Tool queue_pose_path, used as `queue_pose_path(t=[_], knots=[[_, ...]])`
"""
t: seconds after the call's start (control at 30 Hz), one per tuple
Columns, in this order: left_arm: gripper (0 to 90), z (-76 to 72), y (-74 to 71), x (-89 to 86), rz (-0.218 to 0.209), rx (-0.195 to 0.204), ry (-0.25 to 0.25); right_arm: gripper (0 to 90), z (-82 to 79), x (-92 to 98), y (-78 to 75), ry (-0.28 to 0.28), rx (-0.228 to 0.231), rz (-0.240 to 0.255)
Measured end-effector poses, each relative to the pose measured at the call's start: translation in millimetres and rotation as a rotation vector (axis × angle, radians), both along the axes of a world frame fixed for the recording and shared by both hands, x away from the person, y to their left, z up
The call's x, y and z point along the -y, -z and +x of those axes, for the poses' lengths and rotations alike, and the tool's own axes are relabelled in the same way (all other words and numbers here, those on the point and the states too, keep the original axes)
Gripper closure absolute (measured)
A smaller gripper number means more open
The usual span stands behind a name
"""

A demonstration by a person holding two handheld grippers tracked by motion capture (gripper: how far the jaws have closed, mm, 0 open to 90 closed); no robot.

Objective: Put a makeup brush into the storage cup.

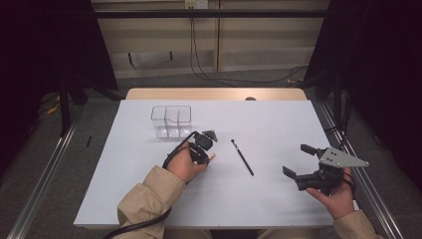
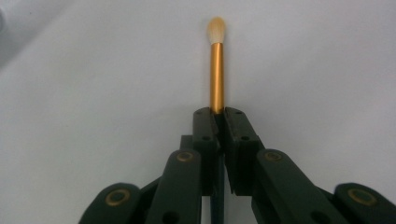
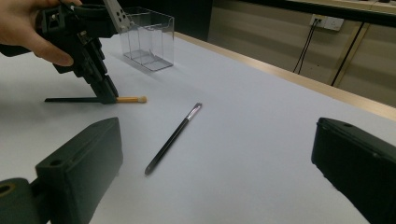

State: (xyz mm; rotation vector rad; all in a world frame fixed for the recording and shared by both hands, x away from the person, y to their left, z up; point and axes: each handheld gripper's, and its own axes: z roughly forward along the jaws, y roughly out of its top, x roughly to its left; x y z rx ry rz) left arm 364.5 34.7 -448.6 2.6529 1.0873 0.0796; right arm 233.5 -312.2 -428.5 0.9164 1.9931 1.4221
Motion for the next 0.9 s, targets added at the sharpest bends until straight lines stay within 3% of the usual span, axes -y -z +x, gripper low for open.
queue_pose_path(t=[0.1, 0.2, 0.3, 0.37, 0.47, 0.7, 0.9], knots=[[84.1, 0.3, -2.1, -5.8, -0.029, 0.021, 0.000, 1.6, 0.3, 0.4, 0.2, 0.000, -0.003, 0.000], [84.2, 3.2, -9.3, -15.6, -0.096, 0.038, -0.005, 1.6, 0.2, 0.2, 0.3, 0.000, -0.003, 0.001], [84.1, 4.1, -15.3, -24.4, -0.195, 0.039, -0.024, 1.6, 0.6, 0.3, 0.8, 0.000, -0.003, -0.001], [84.1, 3.3, -18.6, -28.6, -0.221, 0.070, -0.031, 1.6, 0.7, 0.2, 0.8, 0.001, -0.003, -0.002], [84.1, 3.3, -22.1, -35.8, -0.292, 0.110, -0.039, 1.6, 0.7, -0.1, 0.8, 0.000, -0.002, -0.002], [84.1, 1.0, -29.1, -47.1, -0.391, 0.241, -0.041, 1.6, 0.7, -0.3, 1.1, 0.001, -0.004, -0.003], [84.1, 2.1, -32.4, -57.3, -0.488, 0.301, -0.072, 1.6, 0.5, -0.5, 1.1, 0.001, -0.004, -0.004]])
